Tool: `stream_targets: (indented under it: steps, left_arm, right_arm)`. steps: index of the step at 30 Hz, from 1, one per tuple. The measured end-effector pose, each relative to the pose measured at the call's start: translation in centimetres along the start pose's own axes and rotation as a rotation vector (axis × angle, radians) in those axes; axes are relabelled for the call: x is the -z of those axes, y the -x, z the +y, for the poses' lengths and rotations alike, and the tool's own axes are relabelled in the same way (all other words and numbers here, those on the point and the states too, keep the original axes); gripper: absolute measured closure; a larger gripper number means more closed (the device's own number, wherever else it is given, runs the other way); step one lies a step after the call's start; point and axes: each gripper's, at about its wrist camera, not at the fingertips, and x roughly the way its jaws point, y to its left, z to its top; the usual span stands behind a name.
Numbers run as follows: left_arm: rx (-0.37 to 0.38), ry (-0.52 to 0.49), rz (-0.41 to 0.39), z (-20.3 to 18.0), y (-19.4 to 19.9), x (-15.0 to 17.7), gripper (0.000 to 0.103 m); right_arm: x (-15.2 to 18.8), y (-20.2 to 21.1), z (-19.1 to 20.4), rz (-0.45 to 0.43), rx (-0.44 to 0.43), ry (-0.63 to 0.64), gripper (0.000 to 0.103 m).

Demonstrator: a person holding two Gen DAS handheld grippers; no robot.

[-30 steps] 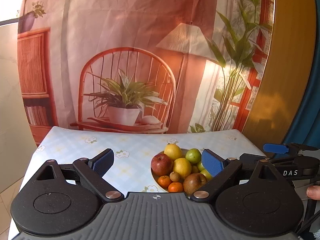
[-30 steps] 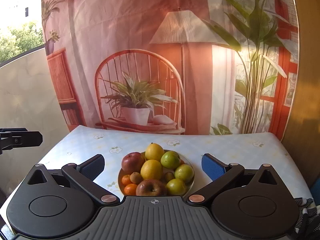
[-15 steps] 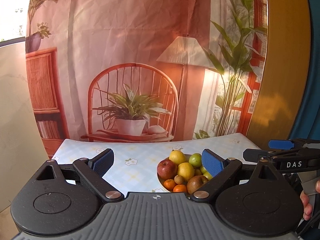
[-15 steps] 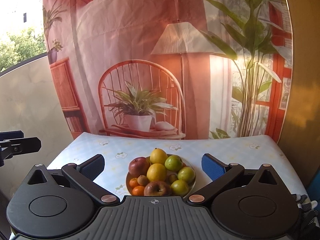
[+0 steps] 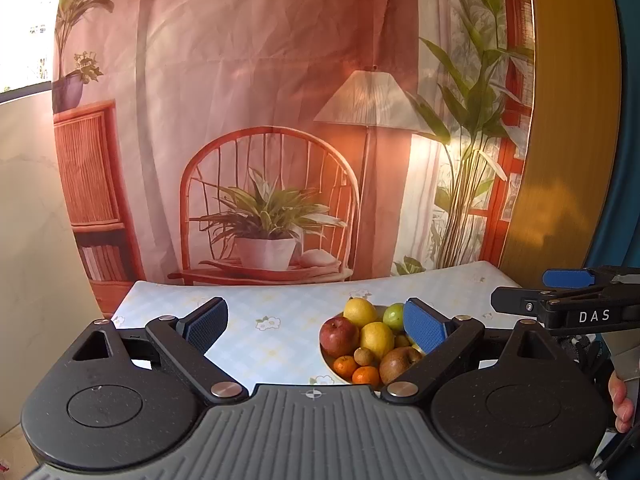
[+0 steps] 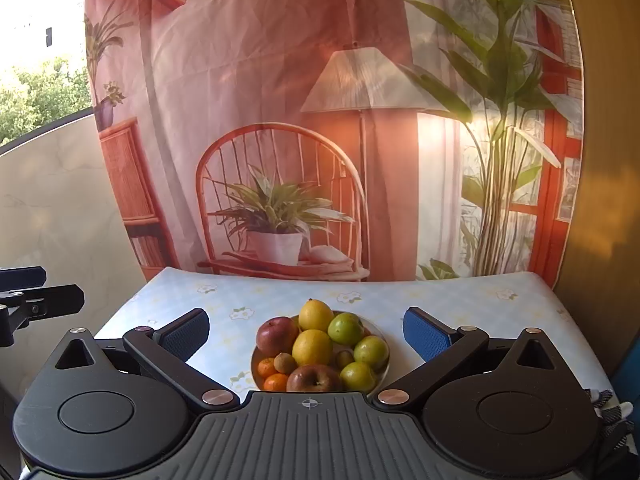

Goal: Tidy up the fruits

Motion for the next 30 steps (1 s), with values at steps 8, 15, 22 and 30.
stream_targets:
  steps: [8,15,22,30]
  left_arm:
    - [0.001,-0.001,0.010,0.17,-0.01,0.06,0.007]
    - [0.002,0.004,0.017,0.29,-0.11,-0.01,0.007]
    - [0.000,0.006,0.016,0.32,-0.08,-0.02,0.007]
    - [0.008,0.014,0.018,0.27,-0.01,0.02,0.007]
  right_arm:
    - [0.01,0.02,-0.02,0.000,0.000,0.000,0.000]
    - [0.02,0.09,-0.02,-0.002,0.000,0.001,0.000]
    - [-0.12,0.18,-0.08,-0.004,0.001,0.000,0.000]
    - [-0.16,0.21,-0.10,-0.002,0.001,0.000,0.000]
